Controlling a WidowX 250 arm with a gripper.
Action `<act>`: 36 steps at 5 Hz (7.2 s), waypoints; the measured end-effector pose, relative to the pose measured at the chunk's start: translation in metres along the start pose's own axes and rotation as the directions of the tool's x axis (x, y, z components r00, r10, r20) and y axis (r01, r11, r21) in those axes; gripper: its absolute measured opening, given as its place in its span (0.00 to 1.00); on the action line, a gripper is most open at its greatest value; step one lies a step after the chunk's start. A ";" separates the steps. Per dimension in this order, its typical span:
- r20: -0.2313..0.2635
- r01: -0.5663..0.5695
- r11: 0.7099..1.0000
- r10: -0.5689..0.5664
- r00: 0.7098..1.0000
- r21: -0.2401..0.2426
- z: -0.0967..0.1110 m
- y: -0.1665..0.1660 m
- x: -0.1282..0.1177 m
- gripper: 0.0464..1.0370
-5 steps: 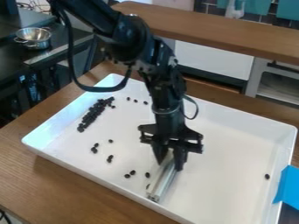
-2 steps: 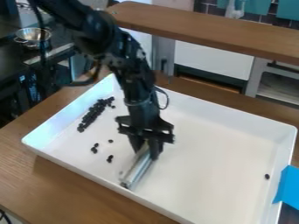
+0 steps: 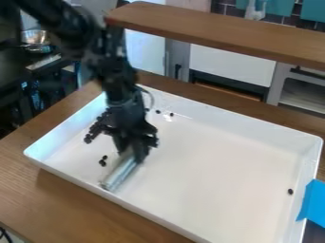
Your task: Sweep into pile
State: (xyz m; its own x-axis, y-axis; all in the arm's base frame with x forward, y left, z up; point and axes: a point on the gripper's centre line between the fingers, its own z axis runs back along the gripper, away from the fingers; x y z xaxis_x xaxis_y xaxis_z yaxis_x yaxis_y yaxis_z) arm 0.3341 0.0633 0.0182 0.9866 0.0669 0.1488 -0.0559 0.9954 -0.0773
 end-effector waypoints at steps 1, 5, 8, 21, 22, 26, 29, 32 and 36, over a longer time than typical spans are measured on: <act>-0.022 -0.008 1.000 0.008 1.000 0.028 0.006 0.028 -0.004 0.34; -0.019 -0.073 0.997 0.073 0.997 0.010 0.018 0.021 0.017 0.34; -0.043 -0.103 0.993 0.101 0.994 -0.056 0.022 -0.088 0.070 0.34; -0.071 -0.044 0.998 0.041 0.997 -0.054 0.000 -0.082 0.083 0.34; -0.067 -0.060 0.998 0.058 0.996 -0.023 -0.016 -0.085 0.095 0.34; -0.021 -0.160 0.987 0.161 0.987 0.024 -0.010 -0.001 0.130 0.34; 0.029 -0.216 0.974 0.214 0.976 0.062 -0.009 0.050 0.135 0.34; -0.039 -0.203 0.979 0.202 0.979 -0.026 0.019 0.022 0.100 0.34; -0.104 0.011 0.981 -0.032 0.994 -0.194 0.021 -0.128 0.038 0.34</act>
